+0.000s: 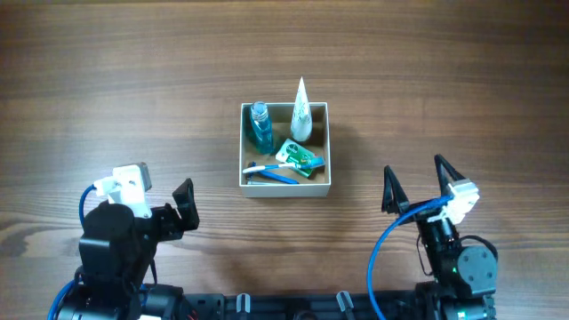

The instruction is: Pack container

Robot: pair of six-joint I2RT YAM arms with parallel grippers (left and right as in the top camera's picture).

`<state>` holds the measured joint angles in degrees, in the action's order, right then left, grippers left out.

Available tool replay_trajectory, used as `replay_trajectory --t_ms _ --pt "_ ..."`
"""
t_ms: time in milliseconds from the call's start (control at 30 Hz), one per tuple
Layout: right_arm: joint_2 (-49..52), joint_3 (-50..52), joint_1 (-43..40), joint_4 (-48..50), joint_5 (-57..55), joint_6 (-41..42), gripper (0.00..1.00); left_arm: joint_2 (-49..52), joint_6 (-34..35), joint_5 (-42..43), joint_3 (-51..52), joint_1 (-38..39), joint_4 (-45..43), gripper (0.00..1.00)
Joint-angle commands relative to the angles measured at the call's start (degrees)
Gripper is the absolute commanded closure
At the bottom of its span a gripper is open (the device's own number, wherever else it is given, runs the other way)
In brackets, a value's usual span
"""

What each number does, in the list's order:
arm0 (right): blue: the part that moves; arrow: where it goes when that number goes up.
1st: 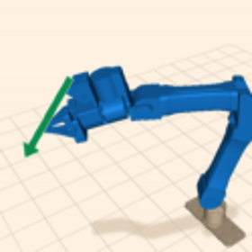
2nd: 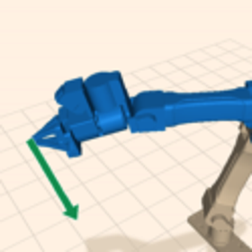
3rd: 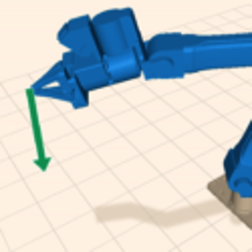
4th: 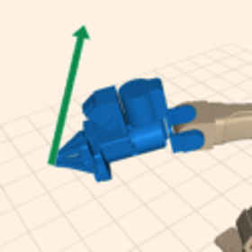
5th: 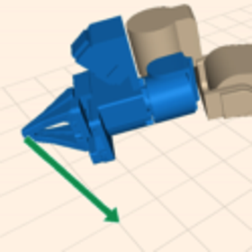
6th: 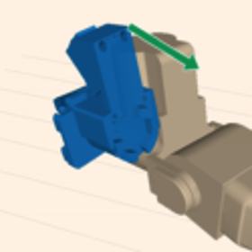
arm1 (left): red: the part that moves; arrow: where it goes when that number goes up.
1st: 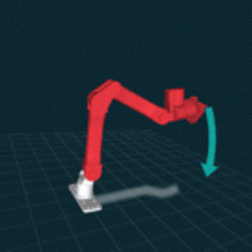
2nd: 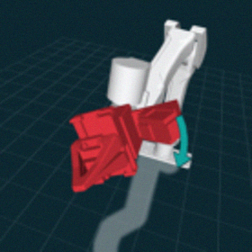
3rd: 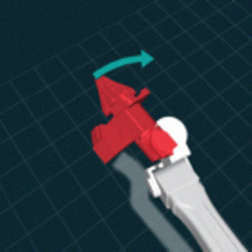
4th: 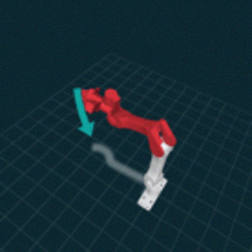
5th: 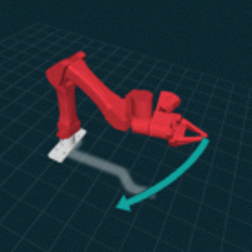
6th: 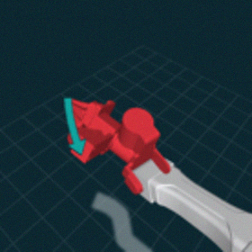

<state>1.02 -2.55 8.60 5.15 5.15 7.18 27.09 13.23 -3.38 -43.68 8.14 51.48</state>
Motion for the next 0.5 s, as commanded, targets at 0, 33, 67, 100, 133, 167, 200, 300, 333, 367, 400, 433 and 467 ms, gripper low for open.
replay_trajectory --t_ms 0,33,67,100,133,167,200,300,333,367,400,433,467 --pt "-0.8 2.3 0.3 -0.2 4.2 -12.6 0.00 -0.1 0.7 -1.0 0.2 -0.3 0.0 0.00" --pt "-0.8 2.3 0.3 -2.5 5.5 -16.0 0.00 -0.1 0.7 -1.0 0.2 -0.3 0.0 0.00" --pt "-0.8 2.3 0.3 -4.7 5.5 -17.2 0.00 -0.1 0.7 -1.0 0.2 -0.3 0.0 0.00" --pt "-0.8 2.2 0.3 -4.4 5.5 -17.1 0.00 -0.1 0.7 -1.0 0.2 -0.3 0.0 0.00" --pt "-0.8 2.2 0.3 -4.3 5.5 -17.2 0.00 -0.1 0.7 -1.0 0.2 -0.3 0.0 0.00" --pt "-0.8 2.2 0.3 -4.3 5.5 -17.6 0.00 -0.1 0.7 -1.0 0.2 -0.3 0.0 0.00" --pt "-0.8 2.2 0.3 -4.3 5.5 -17.6 0.00 -0.1 0.7 -1.0 0.2 -0.3 0.0 0.00" --pt "-0.7 2.2 0.3 -4.3 5.4 -17.6 0.00 -0.1 0.7 -1.0 0.2 -0.3 0.0 0.00" --pt "-0.5 2.2 0.3 -4.3 5.5 -17.6 0.00 -0.1 0.7 -1.0 0.2 -0.3 0.0 0.00" --pt "-0.4 2.2 0.3 -4.3 5.4 -17.6 0.00 -0.1 0.7 -1.0 0.2 -0.3 0.0 0.00" --pt "-0.3 2.2 0.3 -4.3 5.4 -17.6 0.00 -0.1 0.7 -1.0 0.2 -0.3 0.0 0.00" --pt "-0.3 2.2 0.3 -4.3 5.5 -17.6 0.00 -0.1 0.7 -1.0 0.2 -0.3 0.0 0.00" --pt "-0.2 2.2 0.3 -4.3 5.5 -17.6 0.00 -0.1 0.7 -1.0 0.2 -0.3 0.0 0.00"
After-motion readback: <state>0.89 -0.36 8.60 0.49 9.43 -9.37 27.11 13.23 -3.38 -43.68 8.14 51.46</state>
